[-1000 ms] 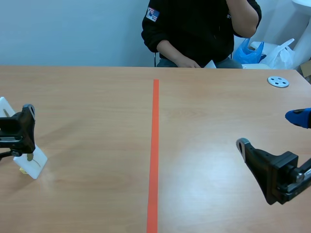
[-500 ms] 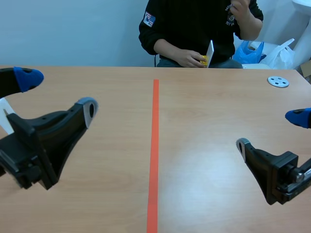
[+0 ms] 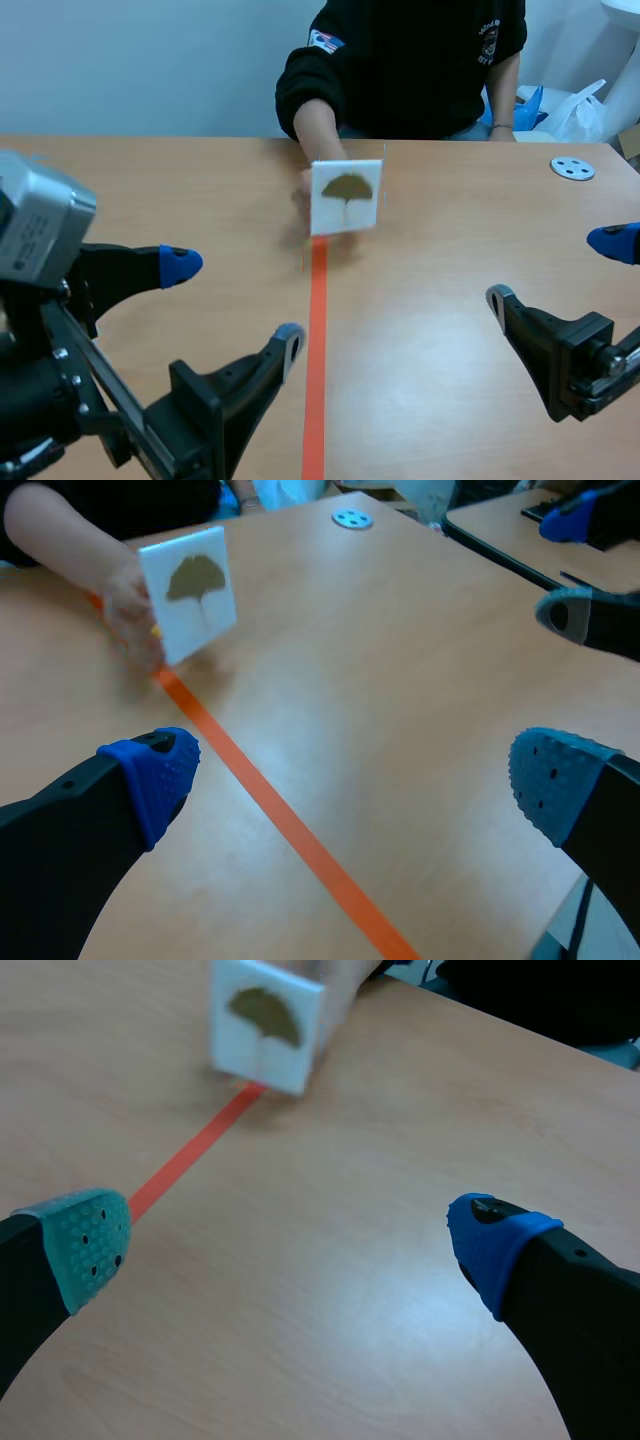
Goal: Sort the leaf by its shape. The table is split by an orange tape line. A compound leaf with several leaflets goes to the left side, a simple leaf with one blade goes to the right side. Return to the home posture when a red brick is placed on the table.
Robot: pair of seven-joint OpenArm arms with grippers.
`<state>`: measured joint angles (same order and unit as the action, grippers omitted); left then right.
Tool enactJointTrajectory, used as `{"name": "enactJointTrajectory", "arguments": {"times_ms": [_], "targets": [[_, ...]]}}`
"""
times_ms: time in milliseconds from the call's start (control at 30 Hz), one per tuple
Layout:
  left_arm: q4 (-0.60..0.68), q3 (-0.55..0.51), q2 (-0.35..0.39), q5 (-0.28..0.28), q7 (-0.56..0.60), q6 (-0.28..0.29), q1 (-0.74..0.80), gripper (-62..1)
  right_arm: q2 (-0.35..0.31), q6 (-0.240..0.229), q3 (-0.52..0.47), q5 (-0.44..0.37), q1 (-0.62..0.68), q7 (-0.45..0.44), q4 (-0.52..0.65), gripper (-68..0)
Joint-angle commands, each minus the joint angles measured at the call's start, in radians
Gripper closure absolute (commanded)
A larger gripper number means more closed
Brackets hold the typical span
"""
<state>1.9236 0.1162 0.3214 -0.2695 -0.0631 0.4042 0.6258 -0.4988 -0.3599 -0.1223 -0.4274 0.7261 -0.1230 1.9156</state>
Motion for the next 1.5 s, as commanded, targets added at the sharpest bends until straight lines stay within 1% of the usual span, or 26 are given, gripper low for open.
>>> {"name": "enactJointTrajectory", "arguments": {"times_ms": [0, 1133, 1467], "targets": [[0.008, -0.004, -0.001, -0.011, 0.02, 0.002, -0.003, -62.3, -0.005, 0.0, -0.001, -0.003, -0.011, -0.014, 0.011, -67.9], [0.002, -0.004, -0.002, -0.011, 0.022, 0.002, -0.008, -62.3, -0.005, 0.0, -0.001, -0.003, -0.011, -0.01, 0.011, -67.9], [0.002, -0.004, -0.002, -0.011, 0.047, 0.002, -0.008, -62.3, -0.005, 0.0, -0.001, -0.003, -0.011, 0.005, 0.011, -67.9]]}}
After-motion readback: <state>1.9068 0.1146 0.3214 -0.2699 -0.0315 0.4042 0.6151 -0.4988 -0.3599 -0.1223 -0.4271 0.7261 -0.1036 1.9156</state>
